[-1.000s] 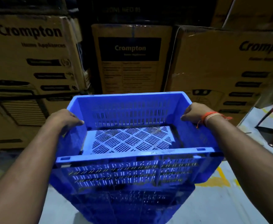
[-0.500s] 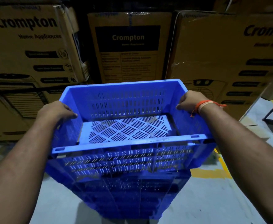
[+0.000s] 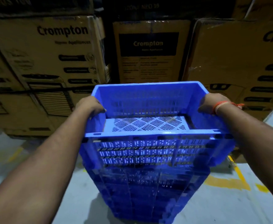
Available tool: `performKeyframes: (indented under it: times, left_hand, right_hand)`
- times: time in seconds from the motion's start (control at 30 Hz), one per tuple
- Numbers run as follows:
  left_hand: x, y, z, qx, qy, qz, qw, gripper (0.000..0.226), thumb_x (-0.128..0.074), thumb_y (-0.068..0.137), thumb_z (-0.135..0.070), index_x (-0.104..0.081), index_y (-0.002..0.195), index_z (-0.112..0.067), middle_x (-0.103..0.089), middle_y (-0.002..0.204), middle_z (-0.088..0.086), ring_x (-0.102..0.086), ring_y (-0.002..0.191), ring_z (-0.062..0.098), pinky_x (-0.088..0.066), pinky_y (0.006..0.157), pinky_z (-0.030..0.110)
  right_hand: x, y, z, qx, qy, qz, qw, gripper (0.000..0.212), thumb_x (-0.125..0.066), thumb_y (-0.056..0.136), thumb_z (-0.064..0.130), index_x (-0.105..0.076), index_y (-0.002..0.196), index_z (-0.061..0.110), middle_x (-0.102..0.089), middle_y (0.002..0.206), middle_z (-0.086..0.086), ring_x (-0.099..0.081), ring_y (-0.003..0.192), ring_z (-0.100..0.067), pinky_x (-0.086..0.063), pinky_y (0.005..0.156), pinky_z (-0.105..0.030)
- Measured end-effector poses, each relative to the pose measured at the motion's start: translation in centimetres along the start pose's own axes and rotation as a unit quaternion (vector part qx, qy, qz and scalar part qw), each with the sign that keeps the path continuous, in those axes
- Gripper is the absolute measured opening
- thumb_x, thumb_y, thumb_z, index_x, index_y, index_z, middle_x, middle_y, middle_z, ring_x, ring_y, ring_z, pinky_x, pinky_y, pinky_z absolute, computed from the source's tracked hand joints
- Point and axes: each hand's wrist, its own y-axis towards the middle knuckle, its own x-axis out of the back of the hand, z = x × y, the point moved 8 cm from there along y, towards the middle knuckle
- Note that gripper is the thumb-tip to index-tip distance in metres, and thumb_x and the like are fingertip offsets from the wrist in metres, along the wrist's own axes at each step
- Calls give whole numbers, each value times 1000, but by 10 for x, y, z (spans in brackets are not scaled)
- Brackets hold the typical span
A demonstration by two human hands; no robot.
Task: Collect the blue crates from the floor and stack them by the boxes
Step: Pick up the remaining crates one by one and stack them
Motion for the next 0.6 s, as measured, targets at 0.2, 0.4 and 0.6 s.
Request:
performKeyframes:
  times: [0.2, 0.4, 0.6]
  left_hand:
    - [2, -13, -2, -6, 23, 11, 1000, 31, -75, 77, -36, -77, 100, -16, -76, 99, 7, -72, 90, 24, -58, 88, 35]
    - [-2, -8, 1, 7, 61, 2, 998, 36, -72, 75, -35, -72, 105, -14, -73, 102, 13, -70, 94, 30, -58, 84, 36]
    - [-2, 1, 2, 20, 81, -16, 996, 39, -73, 73, -30, -72, 108, -14, -71, 108, 12, -68, 98, 32, -58, 84, 37]
  right_hand:
    - [3, -12, -1, -35, 4, -14, 999, 30, -67, 74, 32, -74, 98, 16, -71, 97, -11, -66, 84, -27, -54, 77, -30]
    - [6, -20, -1, -61, 8, -41, 997, 37, -62, 71, 31, -71, 103, 13, -70, 103, -13, -66, 90, -31, -56, 83, -35]
    - [5, -16, -1, -75, 2, -48, 996, 40, -60, 69, 30, -70, 103, 12, -70, 102, -13, -66, 87, -32, -54, 77, -31]
